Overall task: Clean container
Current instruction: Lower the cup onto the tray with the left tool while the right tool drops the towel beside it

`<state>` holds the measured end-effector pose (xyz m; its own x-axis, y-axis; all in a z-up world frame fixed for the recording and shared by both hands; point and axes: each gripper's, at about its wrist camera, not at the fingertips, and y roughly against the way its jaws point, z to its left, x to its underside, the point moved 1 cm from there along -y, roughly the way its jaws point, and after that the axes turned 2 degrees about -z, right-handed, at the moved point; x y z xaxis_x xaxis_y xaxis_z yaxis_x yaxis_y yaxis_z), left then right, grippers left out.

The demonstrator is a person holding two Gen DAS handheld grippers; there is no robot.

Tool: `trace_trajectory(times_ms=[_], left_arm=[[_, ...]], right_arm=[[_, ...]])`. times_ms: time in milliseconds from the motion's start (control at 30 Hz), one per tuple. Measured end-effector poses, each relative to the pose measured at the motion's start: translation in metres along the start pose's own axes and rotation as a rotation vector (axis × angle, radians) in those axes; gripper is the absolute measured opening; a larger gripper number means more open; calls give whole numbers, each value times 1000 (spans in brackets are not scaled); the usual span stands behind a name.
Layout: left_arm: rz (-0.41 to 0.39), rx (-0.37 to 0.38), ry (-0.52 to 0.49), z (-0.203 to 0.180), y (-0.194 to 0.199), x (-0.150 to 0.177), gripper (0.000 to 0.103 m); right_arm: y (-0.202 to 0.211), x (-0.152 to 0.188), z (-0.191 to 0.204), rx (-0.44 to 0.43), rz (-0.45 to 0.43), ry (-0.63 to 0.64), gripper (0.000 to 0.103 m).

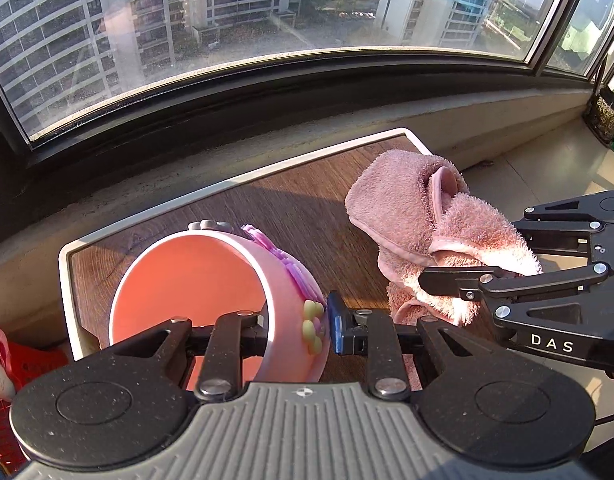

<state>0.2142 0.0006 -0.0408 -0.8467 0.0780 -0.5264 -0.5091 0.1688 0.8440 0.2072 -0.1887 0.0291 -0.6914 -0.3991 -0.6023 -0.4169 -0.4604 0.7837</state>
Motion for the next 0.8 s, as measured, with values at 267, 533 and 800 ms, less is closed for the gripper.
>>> trace_trajectory(times_ms=[267, 533, 800], left_arm=[[-18, -18, -18, -3, 9, -4, 53], [-73, -32, 5, -6, 31, -2, 63], [-140, -13, 68, -9, 63, 20, 63]], right_arm=[[9, 3, -5, 37, 25, -47, 53], [36, 8, 0, 75, -15, -28, 59], [70, 14, 17, 90, -91, -36, 63]])
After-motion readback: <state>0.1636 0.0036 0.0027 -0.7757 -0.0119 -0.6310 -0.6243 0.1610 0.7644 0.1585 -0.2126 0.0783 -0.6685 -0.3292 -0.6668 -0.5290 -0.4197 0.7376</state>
